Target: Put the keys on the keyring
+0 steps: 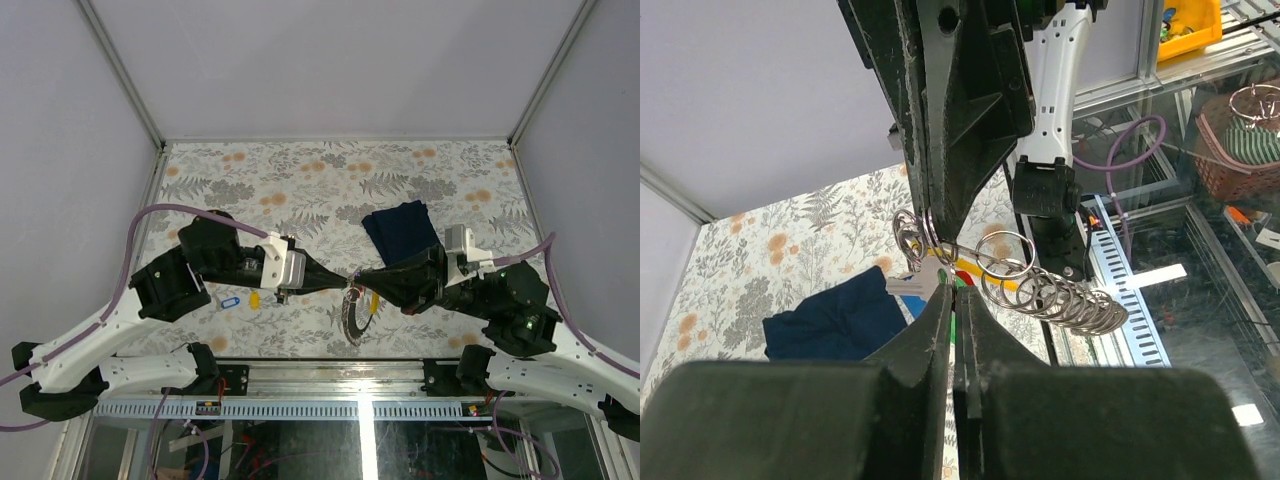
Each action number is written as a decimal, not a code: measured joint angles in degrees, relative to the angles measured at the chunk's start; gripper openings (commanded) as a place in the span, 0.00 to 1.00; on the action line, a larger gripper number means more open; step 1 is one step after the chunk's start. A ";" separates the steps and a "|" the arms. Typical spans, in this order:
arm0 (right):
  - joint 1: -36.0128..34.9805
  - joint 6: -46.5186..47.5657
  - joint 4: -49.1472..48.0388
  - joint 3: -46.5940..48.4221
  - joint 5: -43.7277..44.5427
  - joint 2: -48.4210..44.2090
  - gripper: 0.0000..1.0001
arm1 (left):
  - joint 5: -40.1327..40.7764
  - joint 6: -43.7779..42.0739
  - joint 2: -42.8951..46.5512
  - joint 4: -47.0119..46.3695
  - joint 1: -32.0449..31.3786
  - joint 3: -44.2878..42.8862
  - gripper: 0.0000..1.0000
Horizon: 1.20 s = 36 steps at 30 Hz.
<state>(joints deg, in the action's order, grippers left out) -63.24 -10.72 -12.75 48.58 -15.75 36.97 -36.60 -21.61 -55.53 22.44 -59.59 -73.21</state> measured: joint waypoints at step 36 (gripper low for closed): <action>-0.02 9.90 -4.35 -2.56 -4.79 -3.67 0.00 | 1.79 22.14 5.20 -43.34 -0.07 18.97 0.35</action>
<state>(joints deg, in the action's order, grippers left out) -63.26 -0.82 -17.10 46.02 -20.53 33.30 -34.81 0.54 -50.33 -20.91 -59.66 -54.24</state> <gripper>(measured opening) 0.010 0.350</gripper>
